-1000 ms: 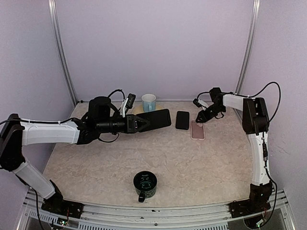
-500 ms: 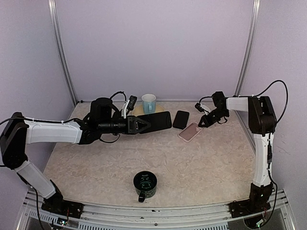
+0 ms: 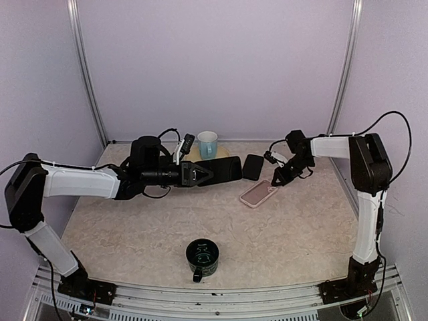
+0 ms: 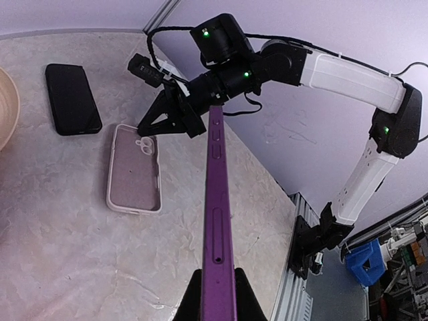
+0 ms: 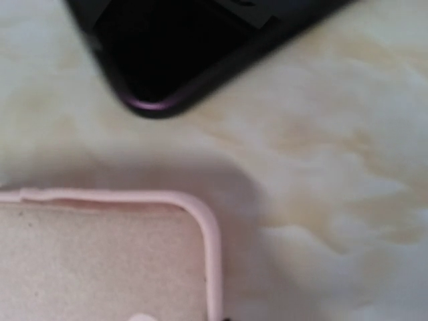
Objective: Put the phone into the phone case
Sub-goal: Move the phone case to the center of the board.
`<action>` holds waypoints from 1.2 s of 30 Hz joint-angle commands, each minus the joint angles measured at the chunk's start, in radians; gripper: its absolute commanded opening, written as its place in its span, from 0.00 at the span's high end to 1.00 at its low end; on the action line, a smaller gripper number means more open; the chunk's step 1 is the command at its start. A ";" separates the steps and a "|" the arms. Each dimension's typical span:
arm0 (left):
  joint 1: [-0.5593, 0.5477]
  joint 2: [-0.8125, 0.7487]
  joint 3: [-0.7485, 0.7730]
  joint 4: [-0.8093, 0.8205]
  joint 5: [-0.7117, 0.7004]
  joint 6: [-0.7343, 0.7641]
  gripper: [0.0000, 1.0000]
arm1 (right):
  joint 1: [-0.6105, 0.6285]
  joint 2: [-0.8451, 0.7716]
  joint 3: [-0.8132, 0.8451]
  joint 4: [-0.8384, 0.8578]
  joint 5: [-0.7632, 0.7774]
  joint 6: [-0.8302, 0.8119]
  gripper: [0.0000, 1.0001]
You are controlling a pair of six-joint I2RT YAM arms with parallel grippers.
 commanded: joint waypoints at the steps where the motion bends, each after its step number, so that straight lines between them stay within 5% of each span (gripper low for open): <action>1: 0.013 -0.025 0.029 0.067 -0.008 -0.004 1.00 | 0.053 -0.080 -0.032 0.004 0.019 0.113 1.00; 21: 0.037 -0.112 -0.062 -0.009 -0.189 -0.008 1.00 | 0.229 -0.121 -0.227 0.402 0.217 0.672 1.00; 29: 0.060 -0.135 -0.103 0.005 -0.194 -0.016 1.00 | 0.298 -0.088 -0.187 0.411 0.301 0.757 1.00; 36: 0.079 -0.154 -0.129 0.019 -0.186 -0.022 1.00 | 0.329 -0.060 -0.176 0.432 0.299 0.791 0.90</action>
